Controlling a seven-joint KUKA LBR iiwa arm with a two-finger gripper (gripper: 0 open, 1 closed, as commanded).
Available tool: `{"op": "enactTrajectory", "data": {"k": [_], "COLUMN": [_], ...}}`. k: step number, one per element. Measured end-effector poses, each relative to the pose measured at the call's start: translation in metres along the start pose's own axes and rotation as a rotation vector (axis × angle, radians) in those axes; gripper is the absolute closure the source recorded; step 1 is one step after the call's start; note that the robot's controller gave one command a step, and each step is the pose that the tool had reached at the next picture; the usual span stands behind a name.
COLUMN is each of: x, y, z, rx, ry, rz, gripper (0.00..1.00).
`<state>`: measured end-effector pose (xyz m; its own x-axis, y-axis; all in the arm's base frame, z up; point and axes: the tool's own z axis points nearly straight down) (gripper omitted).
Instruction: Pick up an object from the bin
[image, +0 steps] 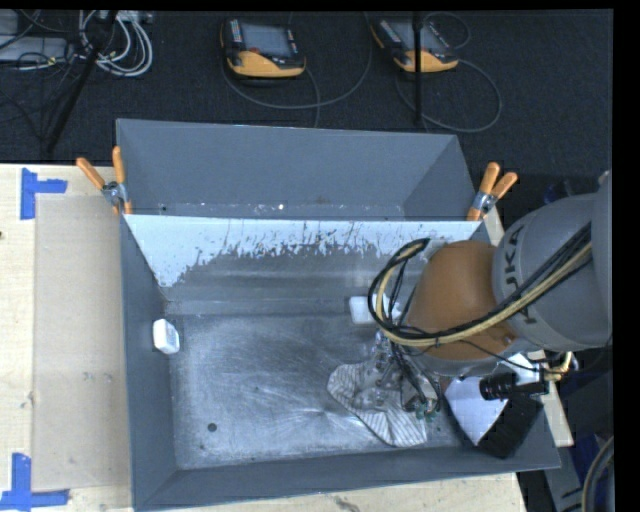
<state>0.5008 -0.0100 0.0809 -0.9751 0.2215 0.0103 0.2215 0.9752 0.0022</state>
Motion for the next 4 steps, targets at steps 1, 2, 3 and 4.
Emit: {"op": "enactTrajectory", "data": {"k": [1, 2, 3, 4], "x": [0.005, 0.007, 0.011, 0.007], "y": [-0.002, 0.002, -0.004, -0.011], "z": [-0.043, -0.06, -0.08, -0.143], "rx": [0.003, 0.0, 0.004, 0.003], "ry": [-0.001, -0.02, 0.003, -0.005], "rz": [0.011, 0.003, 0.001, 0.024], "gripper": [1.0, 1.0, 1.0, 1.0]}}
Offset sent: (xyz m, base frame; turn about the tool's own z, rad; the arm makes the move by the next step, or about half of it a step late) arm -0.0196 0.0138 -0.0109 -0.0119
